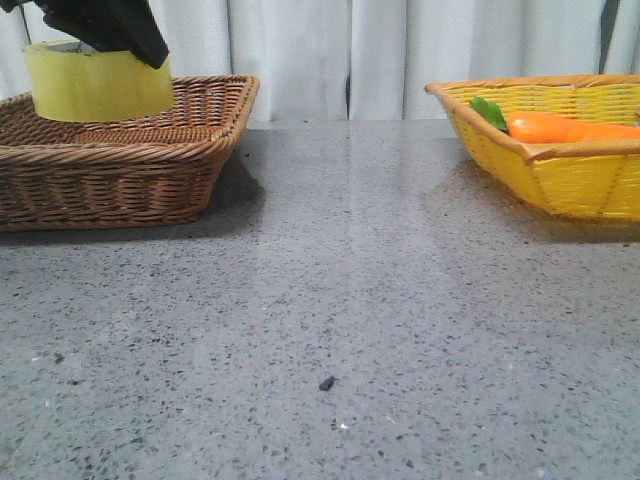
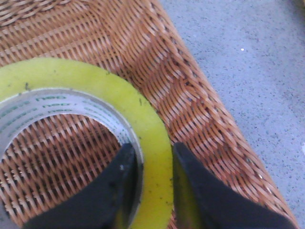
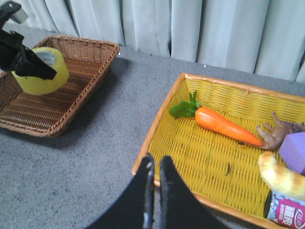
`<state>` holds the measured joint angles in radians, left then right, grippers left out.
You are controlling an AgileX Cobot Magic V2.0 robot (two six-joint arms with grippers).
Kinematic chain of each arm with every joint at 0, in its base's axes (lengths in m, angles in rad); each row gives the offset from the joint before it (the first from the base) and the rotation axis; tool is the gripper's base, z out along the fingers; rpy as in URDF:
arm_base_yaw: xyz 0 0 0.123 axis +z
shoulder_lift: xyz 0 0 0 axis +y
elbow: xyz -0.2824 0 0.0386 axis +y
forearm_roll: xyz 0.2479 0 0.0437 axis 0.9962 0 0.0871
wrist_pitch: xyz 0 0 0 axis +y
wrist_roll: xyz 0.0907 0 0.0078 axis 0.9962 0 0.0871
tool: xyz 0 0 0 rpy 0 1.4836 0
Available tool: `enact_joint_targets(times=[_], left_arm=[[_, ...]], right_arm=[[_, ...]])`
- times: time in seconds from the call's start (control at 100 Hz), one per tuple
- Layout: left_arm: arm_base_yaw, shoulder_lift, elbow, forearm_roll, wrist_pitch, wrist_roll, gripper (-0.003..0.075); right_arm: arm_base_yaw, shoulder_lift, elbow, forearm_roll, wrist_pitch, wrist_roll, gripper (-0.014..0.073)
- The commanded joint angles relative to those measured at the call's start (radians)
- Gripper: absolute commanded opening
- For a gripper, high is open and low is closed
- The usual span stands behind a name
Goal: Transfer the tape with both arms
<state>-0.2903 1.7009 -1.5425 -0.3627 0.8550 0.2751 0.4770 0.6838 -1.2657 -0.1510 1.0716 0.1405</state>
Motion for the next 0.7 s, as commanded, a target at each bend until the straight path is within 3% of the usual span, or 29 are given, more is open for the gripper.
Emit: enact_joint_targets(times=[0.0, 0.07, 0.13, 0.22, 0.32, 0.51, 0.69], left_arm=[[0.003, -0.059, -0.03, -0.041, -0.081, -0.003, 0.0256], [0.003, -0.069, -0.03, -0.041, -0.069, -0.003, 0.0404], [0.003, -0.09, -0.03, -0.041, -0.061, -0.007, 0.0446], [0.003, -0.151, -0.005, -0.041, -0.107, -0.007, 0.0382], [-0.005, -0.28, 0.09, -0.041, -0.259, -0.007, 0.0298], [-0.036, -0.627, 0.452, -0.038, -0.596, 0.007, 0.0226], [-0.036, -0.925, 0.791, -0.035, -0.709, 0.007, 0.0094]], right_arm=[[-0.005, 0.006, 0.007, -0.023, -0.089, 0.001, -0.006], [-0.005, 0.006, 0.037, -0.023, -0.117, 0.001, -0.006], [-0.005, -0.001, 0.068, -0.023, -0.154, 0.001, -0.006], [-0.005, -0.033, 0.132, -0.023, -0.21, 0.001, -0.006], [-0.005, -0.102, 0.222, -0.026, -0.262, 0.001, -0.006], [-0.005, -0.343, 0.457, -0.095, -0.455, 0.001, -0.006], [-0.005, -0.563, 0.628, -0.167, -0.693, 0.001, -0.006]])
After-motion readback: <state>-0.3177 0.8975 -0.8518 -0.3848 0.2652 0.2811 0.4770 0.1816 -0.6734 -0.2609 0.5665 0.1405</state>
